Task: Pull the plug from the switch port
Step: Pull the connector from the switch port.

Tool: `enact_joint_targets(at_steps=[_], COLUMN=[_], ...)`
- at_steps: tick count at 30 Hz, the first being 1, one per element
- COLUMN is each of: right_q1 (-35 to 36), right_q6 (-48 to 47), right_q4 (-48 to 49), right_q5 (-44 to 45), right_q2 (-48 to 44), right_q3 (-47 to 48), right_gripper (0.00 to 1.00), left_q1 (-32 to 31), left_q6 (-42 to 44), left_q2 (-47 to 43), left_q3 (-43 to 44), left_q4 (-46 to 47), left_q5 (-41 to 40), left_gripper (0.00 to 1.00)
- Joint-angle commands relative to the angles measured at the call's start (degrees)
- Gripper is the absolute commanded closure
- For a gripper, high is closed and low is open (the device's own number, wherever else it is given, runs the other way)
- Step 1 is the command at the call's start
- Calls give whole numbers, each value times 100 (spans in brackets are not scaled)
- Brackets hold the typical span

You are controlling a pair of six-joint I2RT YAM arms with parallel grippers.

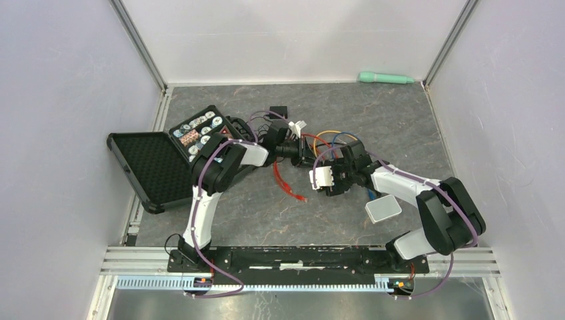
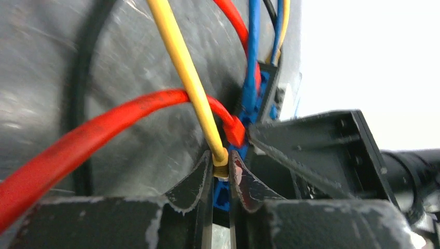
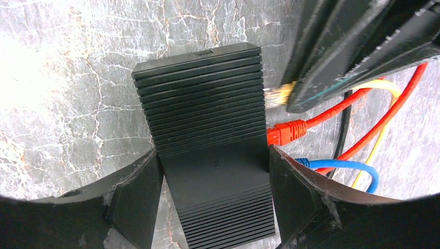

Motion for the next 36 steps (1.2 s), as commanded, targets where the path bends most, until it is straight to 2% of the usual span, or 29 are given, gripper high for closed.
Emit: enact_joint_targets(at_steps=[1, 2, 5, 6, 10, 13, 20, 28, 30, 36], right_q1=[22, 22, 14, 14, 13, 14, -43, -213, -259, -337], right_q6=[-163, -117, 107, 173, 271, 323, 485, 539, 564, 656], right_q4=[-743, -719, -559, -505, -369, -337, -422, -907, -981, -992], right_q5=[102, 76, -70, -98, -70, -19, -94, -209, -220, -257], right_q2=[189, 197, 187, 178, 143, 127, 143, 389, 407, 400], right_q3=[8, 19, -45, -93, -225, -276, -187, 190, 241, 231], right_gripper=[90, 90, 91, 91, 91, 91, 90, 90, 90, 90], left_q1=[137, 150, 223, 231, 234, 234, 366, 546, 604, 922], left_q6=[1004, 888, -13, -147, -118, 226, 1469, 4250, 4716, 5229], left_q2=[-66, -80, -149, -129, -127, -244, -612, -1243, -1319, -1652], left_q3=[510, 453, -170, -268, -401, -344, 120, 1303, 1618, 1949], left_q4=[-1367, -1181, 423, 667, 751, 372, -1498, -5238, -5967, -6774], left_q5=[-469, -433, -355, -342, -273, -158, 173, 272, 380, 803], left_gripper=[98, 98, 98, 98, 98, 98, 98, 98, 98, 98])
